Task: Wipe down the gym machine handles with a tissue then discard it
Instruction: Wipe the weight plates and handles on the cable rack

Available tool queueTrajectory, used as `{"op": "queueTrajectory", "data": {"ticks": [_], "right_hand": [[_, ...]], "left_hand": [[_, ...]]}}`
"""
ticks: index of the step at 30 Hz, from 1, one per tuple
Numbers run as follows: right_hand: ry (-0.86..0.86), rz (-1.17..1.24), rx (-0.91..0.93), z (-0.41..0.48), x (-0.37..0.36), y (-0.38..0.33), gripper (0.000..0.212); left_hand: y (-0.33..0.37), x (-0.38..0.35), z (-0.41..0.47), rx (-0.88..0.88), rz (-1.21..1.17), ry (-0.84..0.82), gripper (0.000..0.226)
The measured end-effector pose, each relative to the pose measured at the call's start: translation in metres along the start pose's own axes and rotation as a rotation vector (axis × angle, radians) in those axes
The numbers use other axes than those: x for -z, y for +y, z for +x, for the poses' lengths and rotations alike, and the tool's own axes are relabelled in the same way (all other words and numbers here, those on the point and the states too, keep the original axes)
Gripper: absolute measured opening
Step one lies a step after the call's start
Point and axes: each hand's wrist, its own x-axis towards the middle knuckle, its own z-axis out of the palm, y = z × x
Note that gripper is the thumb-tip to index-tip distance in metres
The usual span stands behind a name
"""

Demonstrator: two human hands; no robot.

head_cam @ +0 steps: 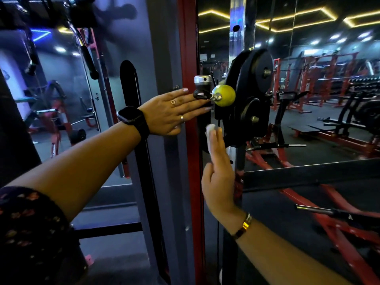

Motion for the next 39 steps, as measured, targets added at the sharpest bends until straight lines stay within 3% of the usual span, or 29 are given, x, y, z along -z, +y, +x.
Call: {"op": "queueTrajectory", "data": {"ticks": [3,5,8,10,14,18,20,25,30,34,36,39], "right_hand": [[-0.174,-0.489,0.395,0.023,0.000,0.029,0.063],[-0.288,-0.775,0.612,0.035,0.003,0.044,0.056],[-0.402,-1.025,0.887,0.044,0.016,0.066,0.049],[-0.373,-1.029,0.974,0.056,0.019,0.066,0.046],[-0.294,-0.926,0.935,0.074,0.013,0.054,0.041],[-0.466,-0.959,1.006,0.053,0.026,0.068,0.050],[-0.473,-0.969,1.037,0.055,0.034,0.068,0.050],[-0.273,-0.907,0.925,0.081,0.028,0.050,0.046],[-0.370,-0.926,0.907,0.057,0.028,0.062,0.054],[-0.284,-0.750,0.575,0.054,0.010,0.057,0.069],[-0.225,-0.480,0.326,0.055,-0.003,0.043,0.072],[-0.102,-0.064,0.030,0.063,-0.019,0.019,0.064]], "left_hand": [[-0.006,0.001,-0.004,0.040,0.017,0.008,0.073],[-0.009,0.002,-0.005,0.042,0.041,0.019,0.074],[-0.007,0.002,-0.005,0.012,0.043,0.015,0.073],[-0.002,0.001,-0.003,-0.008,0.045,0.010,0.071],[0.001,-0.001,0.000,-0.012,0.007,0.029,0.062],[-0.006,-0.003,0.003,-0.033,-0.001,0.045,0.054],[-0.012,-0.002,0.005,-0.049,-0.003,0.046,0.054],[-0.023,0.003,0.012,-0.049,-0.053,0.047,0.055],[-0.022,0.003,0.015,0.003,-0.045,0.097,0.058],[0.001,0.005,0.009,0.327,-0.224,0.137,0.068],[0.019,0.004,0.007,0.488,-0.394,0.114,0.077],[0.050,-0.003,0.003,0.576,-0.540,0.055,0.085]]}}
